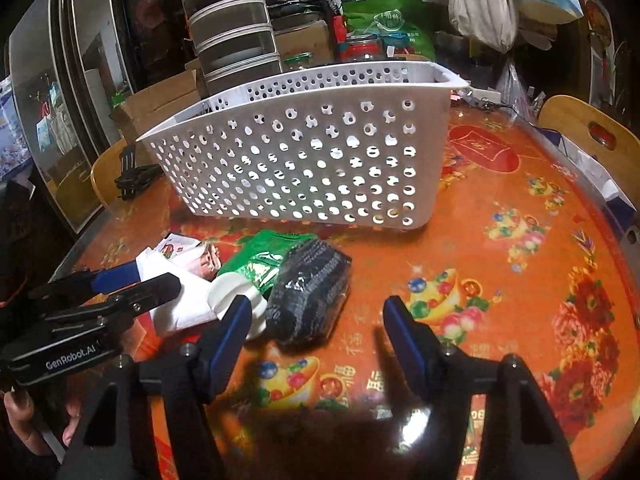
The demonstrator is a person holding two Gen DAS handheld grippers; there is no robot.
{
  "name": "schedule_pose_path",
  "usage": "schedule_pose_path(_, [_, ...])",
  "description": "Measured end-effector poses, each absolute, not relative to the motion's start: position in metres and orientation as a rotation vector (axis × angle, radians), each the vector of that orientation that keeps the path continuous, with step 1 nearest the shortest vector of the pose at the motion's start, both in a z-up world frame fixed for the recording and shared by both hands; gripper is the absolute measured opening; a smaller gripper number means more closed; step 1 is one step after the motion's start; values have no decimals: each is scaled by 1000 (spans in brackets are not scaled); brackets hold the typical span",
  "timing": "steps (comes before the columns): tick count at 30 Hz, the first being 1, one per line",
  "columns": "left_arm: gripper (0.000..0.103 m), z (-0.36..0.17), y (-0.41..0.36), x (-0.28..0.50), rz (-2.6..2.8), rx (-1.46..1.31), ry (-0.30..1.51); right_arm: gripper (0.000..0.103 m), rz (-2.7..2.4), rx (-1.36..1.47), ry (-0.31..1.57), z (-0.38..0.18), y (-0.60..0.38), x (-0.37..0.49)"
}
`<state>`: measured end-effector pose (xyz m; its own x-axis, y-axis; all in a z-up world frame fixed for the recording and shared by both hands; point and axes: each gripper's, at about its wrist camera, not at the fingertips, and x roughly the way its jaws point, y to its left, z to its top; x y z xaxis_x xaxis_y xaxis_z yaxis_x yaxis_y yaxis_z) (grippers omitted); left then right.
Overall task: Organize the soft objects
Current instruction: 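Reach the left tool to the white towel roll while the right tool reaches the black sock, then grasp the white towel roll with the left tool while the right tool grasps the black sock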
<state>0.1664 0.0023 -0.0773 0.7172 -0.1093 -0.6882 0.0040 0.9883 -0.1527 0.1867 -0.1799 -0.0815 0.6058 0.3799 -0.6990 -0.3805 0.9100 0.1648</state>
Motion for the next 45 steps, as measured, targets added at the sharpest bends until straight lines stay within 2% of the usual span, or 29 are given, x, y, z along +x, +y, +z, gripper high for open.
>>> schedule_pose_path(4, [23, -77, 11, 160, -75, -166, 747, 66, 435, -4, 813, -81, -176, 192])
schedule_pose_path(13, [17, -70, 13, 146, -111, -164, 682, 64, 419, 25, 808, -77, -183, 197])
schedule_pose_path(16, [15, -67, 11, 140, -124, -154, 657, 57, 404, 31, 822, -78, -186, 201])
schedule_pose_path(26, [15, -65, 10, 136, -129, -152, 646, 52, 429, 31, 855, -85, -173, 209])
schedule_pose_path(28, [15, -65, 10, 137, -128, -151, 648, 48, 437, 29, 870, -90, -170, 210])
schedule_pose_path(45, [15, -58, 13, 126, -123, -157, 588, 45, 414, -28, 759, -70, -177, 185])
